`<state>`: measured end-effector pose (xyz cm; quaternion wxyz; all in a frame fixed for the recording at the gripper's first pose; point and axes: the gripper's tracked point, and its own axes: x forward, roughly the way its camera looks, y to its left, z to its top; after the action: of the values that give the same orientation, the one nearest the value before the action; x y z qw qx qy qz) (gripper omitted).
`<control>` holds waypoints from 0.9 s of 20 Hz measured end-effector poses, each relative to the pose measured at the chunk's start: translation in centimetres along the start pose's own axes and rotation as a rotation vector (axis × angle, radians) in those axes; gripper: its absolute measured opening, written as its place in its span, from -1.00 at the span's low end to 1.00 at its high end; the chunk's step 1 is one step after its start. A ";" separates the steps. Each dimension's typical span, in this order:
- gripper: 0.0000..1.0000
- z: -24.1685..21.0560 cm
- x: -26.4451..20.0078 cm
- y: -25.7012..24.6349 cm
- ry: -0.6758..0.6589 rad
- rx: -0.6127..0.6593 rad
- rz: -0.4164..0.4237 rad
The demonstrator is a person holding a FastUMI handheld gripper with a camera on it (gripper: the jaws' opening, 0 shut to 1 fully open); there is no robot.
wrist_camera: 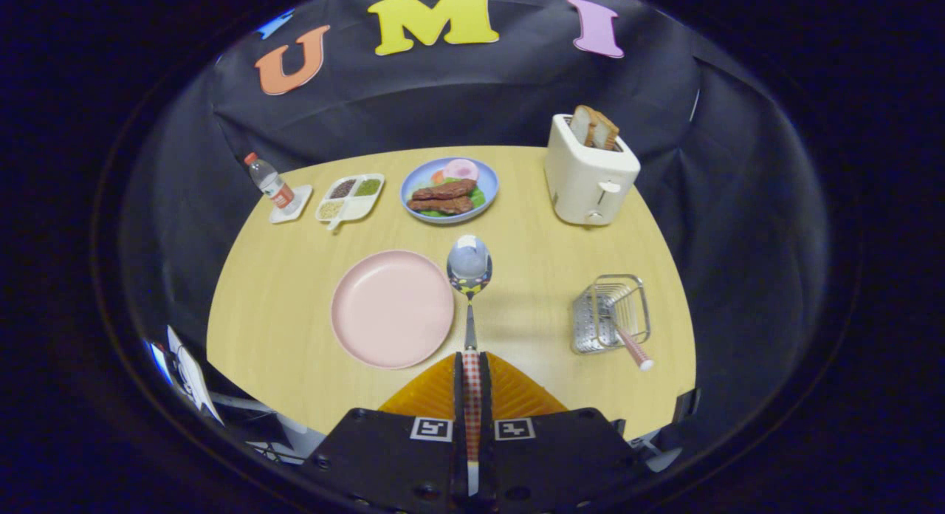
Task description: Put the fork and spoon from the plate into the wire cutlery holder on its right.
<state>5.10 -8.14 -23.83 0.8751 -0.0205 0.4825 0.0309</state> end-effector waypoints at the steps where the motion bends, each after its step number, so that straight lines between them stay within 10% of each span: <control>1: -0.88 -0.4 0.1 -1.3 0.015 0.009 -0.007; 18: -0.88 -2.3 1.8 -15.0 0.284 0.046 -0.120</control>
<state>5.22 -23.15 -26.45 0.7986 -0.0334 0.5999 -0.0358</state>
